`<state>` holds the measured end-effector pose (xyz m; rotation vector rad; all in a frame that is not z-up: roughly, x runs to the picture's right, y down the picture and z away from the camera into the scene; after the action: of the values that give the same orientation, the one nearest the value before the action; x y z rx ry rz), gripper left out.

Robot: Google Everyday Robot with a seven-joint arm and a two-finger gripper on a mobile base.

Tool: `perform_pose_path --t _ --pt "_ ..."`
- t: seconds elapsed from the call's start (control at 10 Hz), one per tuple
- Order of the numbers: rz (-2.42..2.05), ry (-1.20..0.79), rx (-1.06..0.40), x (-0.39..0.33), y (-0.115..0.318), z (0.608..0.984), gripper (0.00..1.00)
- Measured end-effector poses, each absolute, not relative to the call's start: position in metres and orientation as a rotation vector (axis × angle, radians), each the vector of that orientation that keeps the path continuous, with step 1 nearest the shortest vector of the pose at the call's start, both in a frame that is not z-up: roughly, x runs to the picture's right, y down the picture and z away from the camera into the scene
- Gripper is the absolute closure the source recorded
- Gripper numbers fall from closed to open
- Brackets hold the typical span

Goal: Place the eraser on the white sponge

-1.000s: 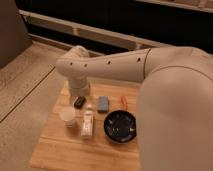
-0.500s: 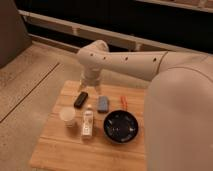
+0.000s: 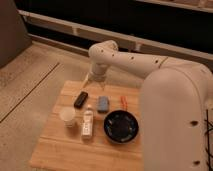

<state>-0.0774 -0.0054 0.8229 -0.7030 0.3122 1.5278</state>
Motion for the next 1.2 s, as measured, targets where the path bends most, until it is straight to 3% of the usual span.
perform_pose_path --t 1.2 --pt "1.281 0.494 -0.897 -0.154 0.049 0.932 0.35"
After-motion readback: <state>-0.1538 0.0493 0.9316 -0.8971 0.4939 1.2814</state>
